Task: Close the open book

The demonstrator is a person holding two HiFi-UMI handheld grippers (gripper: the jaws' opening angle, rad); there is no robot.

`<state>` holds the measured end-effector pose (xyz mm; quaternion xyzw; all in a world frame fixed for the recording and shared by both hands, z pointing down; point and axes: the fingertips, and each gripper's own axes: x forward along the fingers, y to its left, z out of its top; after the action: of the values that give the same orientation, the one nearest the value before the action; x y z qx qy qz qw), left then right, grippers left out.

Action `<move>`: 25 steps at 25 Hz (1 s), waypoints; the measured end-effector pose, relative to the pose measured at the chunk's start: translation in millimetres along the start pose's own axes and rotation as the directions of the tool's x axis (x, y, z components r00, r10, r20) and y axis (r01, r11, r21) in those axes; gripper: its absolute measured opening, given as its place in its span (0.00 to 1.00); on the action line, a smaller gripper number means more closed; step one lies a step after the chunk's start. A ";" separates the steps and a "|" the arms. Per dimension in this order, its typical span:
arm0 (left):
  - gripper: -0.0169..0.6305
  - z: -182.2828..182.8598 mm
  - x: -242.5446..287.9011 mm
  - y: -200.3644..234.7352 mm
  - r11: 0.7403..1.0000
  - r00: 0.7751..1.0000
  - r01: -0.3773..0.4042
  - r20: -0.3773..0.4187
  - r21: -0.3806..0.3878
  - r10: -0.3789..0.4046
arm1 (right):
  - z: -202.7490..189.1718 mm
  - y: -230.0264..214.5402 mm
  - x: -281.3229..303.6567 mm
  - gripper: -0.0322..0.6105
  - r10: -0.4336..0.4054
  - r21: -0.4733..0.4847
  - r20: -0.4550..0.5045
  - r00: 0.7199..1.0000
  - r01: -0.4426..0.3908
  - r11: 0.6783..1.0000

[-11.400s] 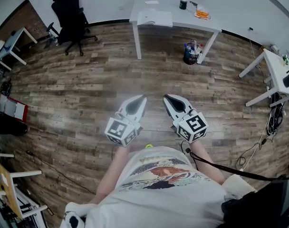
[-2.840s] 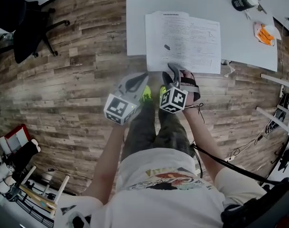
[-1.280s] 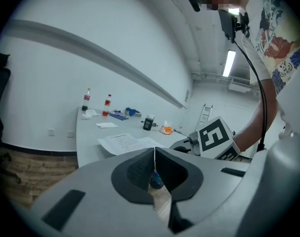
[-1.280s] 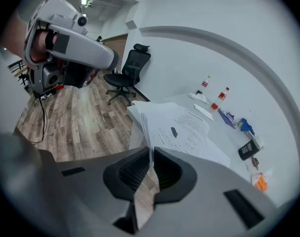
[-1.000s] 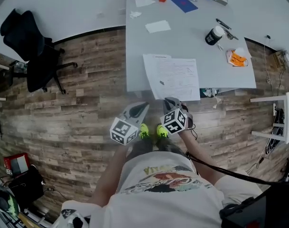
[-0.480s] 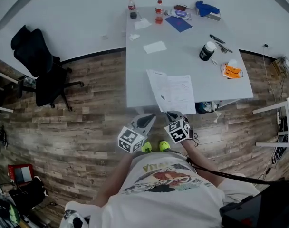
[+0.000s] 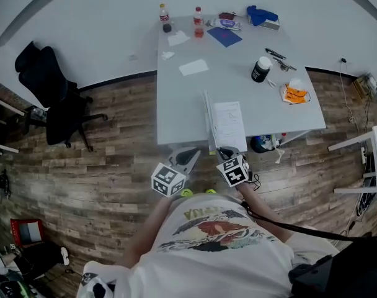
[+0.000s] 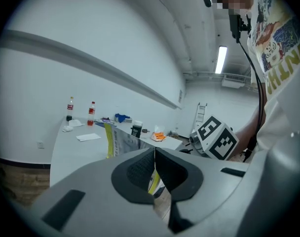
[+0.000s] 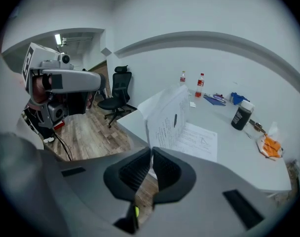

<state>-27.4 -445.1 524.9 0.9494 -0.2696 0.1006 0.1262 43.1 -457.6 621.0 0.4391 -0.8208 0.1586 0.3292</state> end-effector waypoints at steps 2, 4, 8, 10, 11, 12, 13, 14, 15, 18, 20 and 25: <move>0.05 2.8 6.8 -1.5 1.000 1.000 -0.009 0.005 0.016 0.008 | -3.0 -7.4 -1.1 0.10 0.007 0.004 0.003 1.000 -0.007 1.000; 0.05 3.7 12.5 -3.9 0.999 1.000 -0.020 0.011 0.028 0.019 | -7.7 -13.1 -3.5 0.10 0.013 0.019 0.003 1.000 -0.013 1.000; 0.05 3.8 20.8 -8.9 0.998 0.999 -0.044 0.015 0.040 0.043 | -17.6 -22.8 -7.9 0.10 0.029 0.053 0.003 1.000 -0.029 0.998; 0.05 2.9 25.2 -11.7 0.998 0.999 -0.052 0.011 0.037 0.051 | -22.1 -28.1 -9.5 0.10 0.031 0.062 0.004 1.000 -0.032 0.998; 0.05 2.1 26.7 -13.9 0.998 0.998 -0.055 0.009 0.034 0.054 | -24.9 -30.7 -10.4 0.10 0.032 0.070 0.005 0.999 -0.033 0.997; 0.05 1.0 28.2 -16.6 0.998 0.998 -0.057 0.007 0.032 0.056 | -28.0 -33.3 -11.3 0.10 0.033 0.079 0.006 0.999 -0.034 0.996; 0.05 -0.4 29.8 -19.4 0.998 0.998 -0.057 0.005 0.030 0.057 | -31.3 -36.1 -11.8 0.10 0.034 0.086 0.007 0.999 -0.035 0.996; 0.05 -2.0 31.7 -21.8 0.998 0.998 -0.059 0.004 0.029 0.058 | -34.6 -38.9 -11.5 0.10 0.035 0.092 0.006 0.999 -0.035 0.995; 0.05 -3.8 33.7 -23.7 0.998 0.998 -0.060 0.002 0.027 0.060 | -37.7 -41.9 -10.7 0.10 0.035 0.100 0.005 0.999 -0.035 0.994; 0.05 -8.8 40.2 -29.9 0.998 0.998 -0.063 -0.007 0.017 0.063 | -47.6 -51.8 -9.5 0.10 0.037 0.148 -0.004 0.999 -0.036 0.988; 0.05 -10.7 44.3 -34.5 0.998 0.998 -0.060 -0.012 0.015 0.060 | -53.6 -57.6 -9.8 0.10 0.039 0.169 -0.011 0.999 -0.036 0.985; 0.05 -17.6 50.8 -40.9 0.998 0.998 -0.057 -0.021 0.001 0.057 | -65.6 -64.9 -8.8 0.10 0.044 0.231 -0.017 0.999 -0.039 0.972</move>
<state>34.7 -430.9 547.1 0.9403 -0.2950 0.1144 0.1257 126.5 -452.8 661.2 0.4555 -0.8021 0.2644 0.2816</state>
